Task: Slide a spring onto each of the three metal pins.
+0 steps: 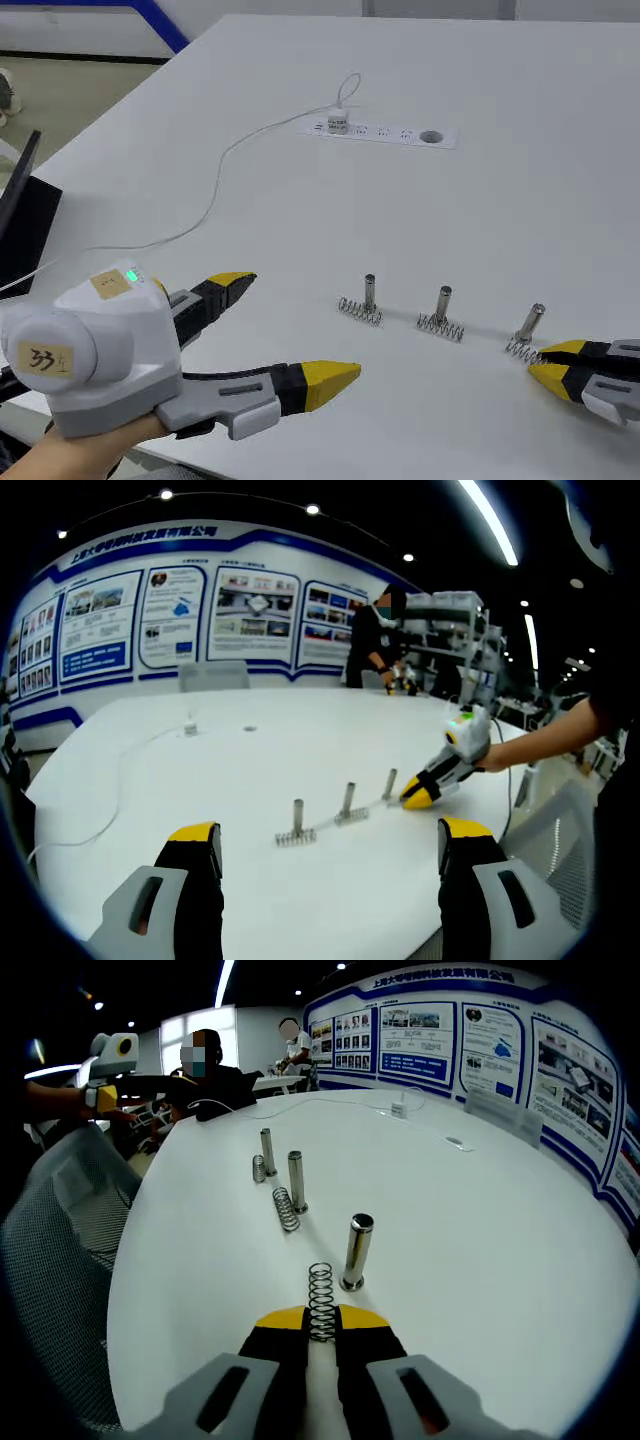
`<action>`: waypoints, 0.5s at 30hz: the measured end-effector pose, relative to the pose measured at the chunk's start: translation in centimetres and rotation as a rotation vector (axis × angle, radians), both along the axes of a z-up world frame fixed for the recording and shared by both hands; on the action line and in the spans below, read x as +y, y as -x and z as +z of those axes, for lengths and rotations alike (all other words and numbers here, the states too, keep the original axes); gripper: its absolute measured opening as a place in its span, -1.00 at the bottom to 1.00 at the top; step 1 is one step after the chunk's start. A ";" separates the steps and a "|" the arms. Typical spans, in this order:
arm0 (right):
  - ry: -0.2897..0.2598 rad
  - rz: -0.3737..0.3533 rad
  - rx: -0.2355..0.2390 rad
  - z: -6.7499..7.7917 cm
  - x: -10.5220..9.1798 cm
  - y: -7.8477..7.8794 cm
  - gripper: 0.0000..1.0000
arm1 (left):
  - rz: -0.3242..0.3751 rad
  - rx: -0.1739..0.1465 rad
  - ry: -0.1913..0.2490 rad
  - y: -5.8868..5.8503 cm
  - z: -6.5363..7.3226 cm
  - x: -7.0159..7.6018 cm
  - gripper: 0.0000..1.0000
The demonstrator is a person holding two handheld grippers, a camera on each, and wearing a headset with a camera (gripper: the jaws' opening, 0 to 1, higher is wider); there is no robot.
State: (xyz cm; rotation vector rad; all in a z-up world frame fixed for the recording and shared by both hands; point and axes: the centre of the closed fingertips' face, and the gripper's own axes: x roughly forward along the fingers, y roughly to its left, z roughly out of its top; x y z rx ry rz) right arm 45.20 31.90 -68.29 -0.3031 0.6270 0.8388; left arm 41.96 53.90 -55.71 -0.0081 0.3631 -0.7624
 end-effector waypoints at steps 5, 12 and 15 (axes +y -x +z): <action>0.000 0.016 -0.011 0.9 0.2 0.3 -0.79 | -0.010 -0.005 -0.003 0.2 0.2 -0.2 0.82; 0.031 0.062 -0.038 2.4 0.8 1.0 -0.79 | -0.039 -0.014 -0.018 0.6 0.3 -0.7 0.81; 0.040 0.084 -0.049 3.0 1.1 1.3 -0.79 | -0.048 -0.017 -0.021 0.7 0.4 -0.8 0.80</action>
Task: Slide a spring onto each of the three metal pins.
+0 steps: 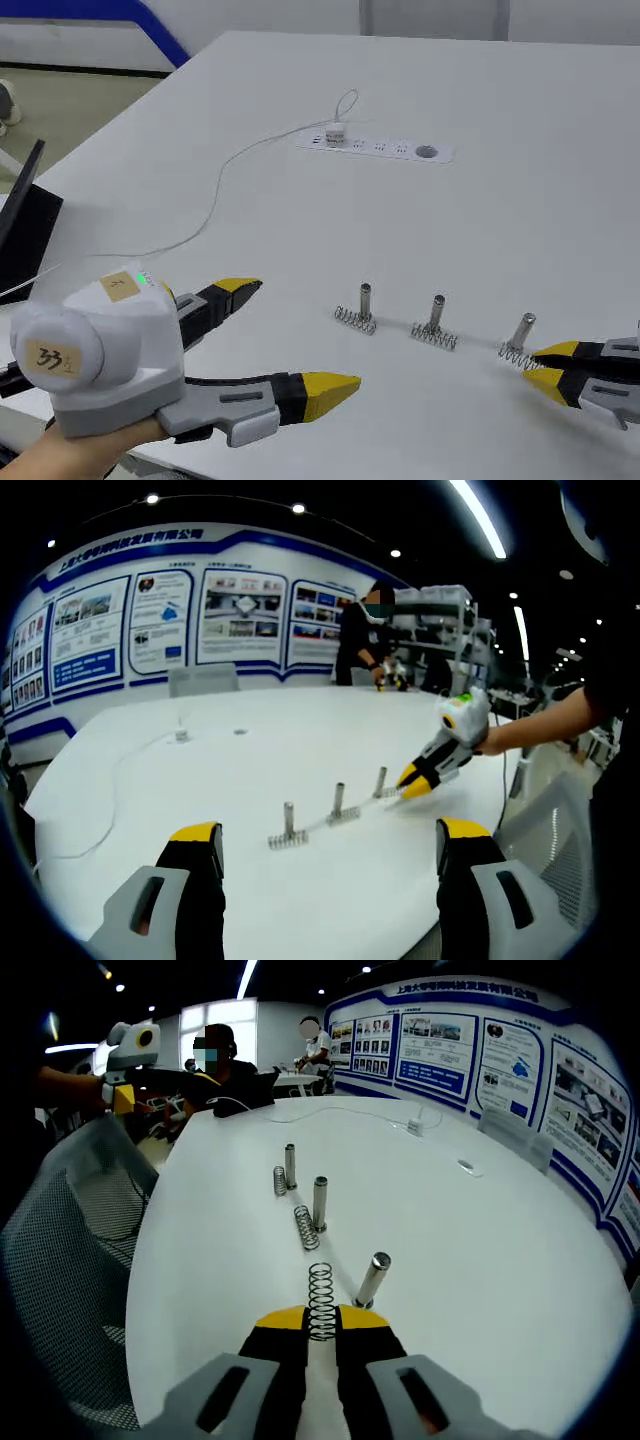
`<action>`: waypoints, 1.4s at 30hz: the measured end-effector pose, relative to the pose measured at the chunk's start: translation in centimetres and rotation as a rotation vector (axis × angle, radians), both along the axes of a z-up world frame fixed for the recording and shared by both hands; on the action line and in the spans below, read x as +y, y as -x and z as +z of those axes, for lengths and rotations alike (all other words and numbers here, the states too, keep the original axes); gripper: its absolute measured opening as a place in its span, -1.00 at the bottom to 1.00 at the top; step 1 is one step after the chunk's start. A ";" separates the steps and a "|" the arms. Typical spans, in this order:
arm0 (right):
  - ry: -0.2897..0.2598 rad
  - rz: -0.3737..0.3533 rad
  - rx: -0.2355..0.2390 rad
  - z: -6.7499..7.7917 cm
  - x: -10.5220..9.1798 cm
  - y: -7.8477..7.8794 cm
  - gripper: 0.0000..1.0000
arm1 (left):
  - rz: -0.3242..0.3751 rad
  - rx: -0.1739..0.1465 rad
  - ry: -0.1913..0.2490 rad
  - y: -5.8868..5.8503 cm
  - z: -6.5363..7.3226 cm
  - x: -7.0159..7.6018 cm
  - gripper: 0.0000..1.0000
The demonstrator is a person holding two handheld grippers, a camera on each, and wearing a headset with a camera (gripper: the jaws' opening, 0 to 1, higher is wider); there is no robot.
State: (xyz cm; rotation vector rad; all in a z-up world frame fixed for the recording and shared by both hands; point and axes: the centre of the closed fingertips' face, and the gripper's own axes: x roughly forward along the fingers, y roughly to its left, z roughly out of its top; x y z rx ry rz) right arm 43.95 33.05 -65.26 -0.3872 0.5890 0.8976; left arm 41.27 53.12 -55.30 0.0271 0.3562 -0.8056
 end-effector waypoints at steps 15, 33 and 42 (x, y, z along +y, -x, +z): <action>0.036 0.094 -0.055 3.9 1.0 1.2 -0.79 | -0.107 -0.009 0.026 0.4 0.7 -2.2 0.59; 0.018 0.222 -0.100 7.8 4.8 2.8 -0.79 | -0.252 -0.019 -0.016 0.7 0.9 -5.8 0.51; -0.037 0.287 -0.142 10.5 7.6 3.3 -0.79 | -0.337 -0.026 -0.036 1.3 1.0 -7.7 0.41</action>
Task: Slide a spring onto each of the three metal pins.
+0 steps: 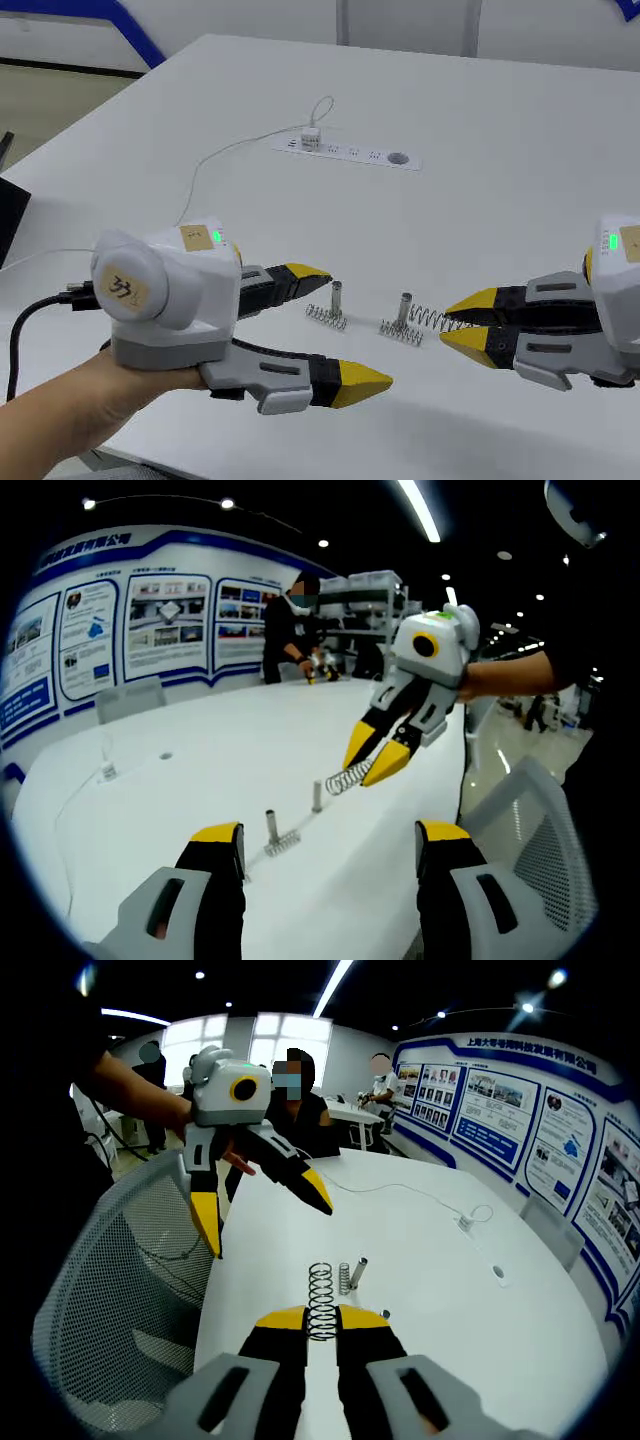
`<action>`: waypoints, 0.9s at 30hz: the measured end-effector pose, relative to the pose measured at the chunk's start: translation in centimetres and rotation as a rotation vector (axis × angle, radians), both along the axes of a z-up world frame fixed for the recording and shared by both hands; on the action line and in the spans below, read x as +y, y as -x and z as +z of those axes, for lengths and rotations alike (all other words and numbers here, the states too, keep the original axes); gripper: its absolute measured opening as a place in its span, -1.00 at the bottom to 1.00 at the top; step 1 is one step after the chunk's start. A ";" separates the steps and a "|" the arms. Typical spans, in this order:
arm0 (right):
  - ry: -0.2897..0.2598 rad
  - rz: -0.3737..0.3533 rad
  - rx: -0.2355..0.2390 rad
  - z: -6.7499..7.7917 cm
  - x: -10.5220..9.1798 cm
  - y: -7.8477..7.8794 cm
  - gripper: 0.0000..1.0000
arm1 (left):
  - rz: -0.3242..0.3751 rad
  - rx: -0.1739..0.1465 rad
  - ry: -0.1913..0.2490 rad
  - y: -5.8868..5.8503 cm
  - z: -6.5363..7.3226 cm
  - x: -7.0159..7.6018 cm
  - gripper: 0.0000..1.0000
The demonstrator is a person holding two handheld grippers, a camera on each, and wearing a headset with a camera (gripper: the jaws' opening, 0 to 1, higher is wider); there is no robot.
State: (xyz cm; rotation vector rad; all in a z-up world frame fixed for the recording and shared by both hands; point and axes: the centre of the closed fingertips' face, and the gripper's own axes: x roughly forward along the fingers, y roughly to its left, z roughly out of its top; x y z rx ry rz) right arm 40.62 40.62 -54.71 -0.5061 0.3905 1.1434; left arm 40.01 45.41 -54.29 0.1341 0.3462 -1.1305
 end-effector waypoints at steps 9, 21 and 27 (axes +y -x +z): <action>0.034 0.069 -0.015 -0.5 0.7 1.1 -0.79 | -0.045 0.004 0.057 0.0 1.4 -2.0 0.12; 0.055 0.116 -0.036 -0.2 1.5 1.8 -0.79 | -0.133 -0.002 -0.005 0.6 0.4 -2.7 -0.24; 0.055 0.129 -0.046 -0.1 1.9 1.8 -0.79 | -0.168 -0.011 -0.047 0.6 -0.2 -2.7 -0.29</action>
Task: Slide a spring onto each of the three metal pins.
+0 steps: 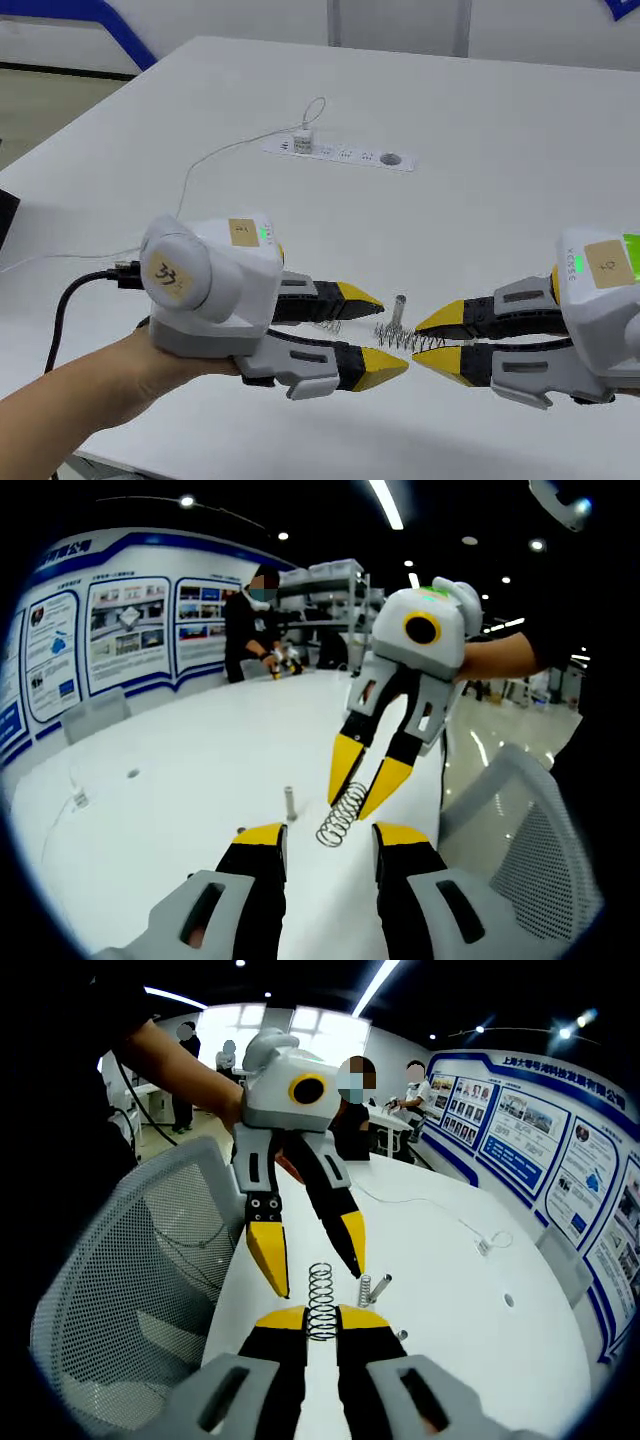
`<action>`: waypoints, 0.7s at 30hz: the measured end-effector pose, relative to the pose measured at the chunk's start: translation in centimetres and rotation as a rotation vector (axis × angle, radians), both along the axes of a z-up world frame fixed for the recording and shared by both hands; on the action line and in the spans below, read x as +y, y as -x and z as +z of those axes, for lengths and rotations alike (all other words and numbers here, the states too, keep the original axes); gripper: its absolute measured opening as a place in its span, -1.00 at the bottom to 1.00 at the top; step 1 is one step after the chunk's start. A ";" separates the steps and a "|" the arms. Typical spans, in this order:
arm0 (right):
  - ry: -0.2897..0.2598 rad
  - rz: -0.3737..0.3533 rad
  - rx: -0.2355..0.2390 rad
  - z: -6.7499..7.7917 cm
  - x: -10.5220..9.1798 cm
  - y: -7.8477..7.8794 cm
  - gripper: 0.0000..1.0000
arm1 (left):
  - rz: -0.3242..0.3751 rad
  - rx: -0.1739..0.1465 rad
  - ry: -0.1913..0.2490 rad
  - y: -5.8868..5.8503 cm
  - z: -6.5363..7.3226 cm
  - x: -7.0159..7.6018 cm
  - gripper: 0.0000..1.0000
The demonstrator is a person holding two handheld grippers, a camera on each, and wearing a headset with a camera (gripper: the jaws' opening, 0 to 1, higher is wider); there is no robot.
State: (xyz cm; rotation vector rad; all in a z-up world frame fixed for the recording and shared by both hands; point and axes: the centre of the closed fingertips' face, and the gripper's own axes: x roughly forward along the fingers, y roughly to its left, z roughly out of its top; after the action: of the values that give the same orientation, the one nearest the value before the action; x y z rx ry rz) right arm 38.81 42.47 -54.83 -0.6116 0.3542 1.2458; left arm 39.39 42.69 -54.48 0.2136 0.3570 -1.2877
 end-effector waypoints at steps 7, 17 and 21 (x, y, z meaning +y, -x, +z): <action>-0.002 0.004 -0.002 0.0 0.2 -0.1 -0.79 | -0.027 -0.008 -0.007 -0.2 0.2 -0.2 -0.48; -0.014 0.004 -0.007 0.3 0.1 0.0 -0.79 | -0.083 -0.020 -0.045 0.2 0.0 -0.5 -0.67; -0.019 0.011 -0.004 0.3 0.2 0.1 -0.79 | -0.092 -0.033 -0.061 0.3 -0.1 -0.5 -0.71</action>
State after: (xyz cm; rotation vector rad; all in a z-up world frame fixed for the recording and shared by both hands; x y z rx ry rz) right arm 38.66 42.66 -54.54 -0.5999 0.3358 1.2574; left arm 39.07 42.20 -54.53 0.3052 0.3621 -1.3639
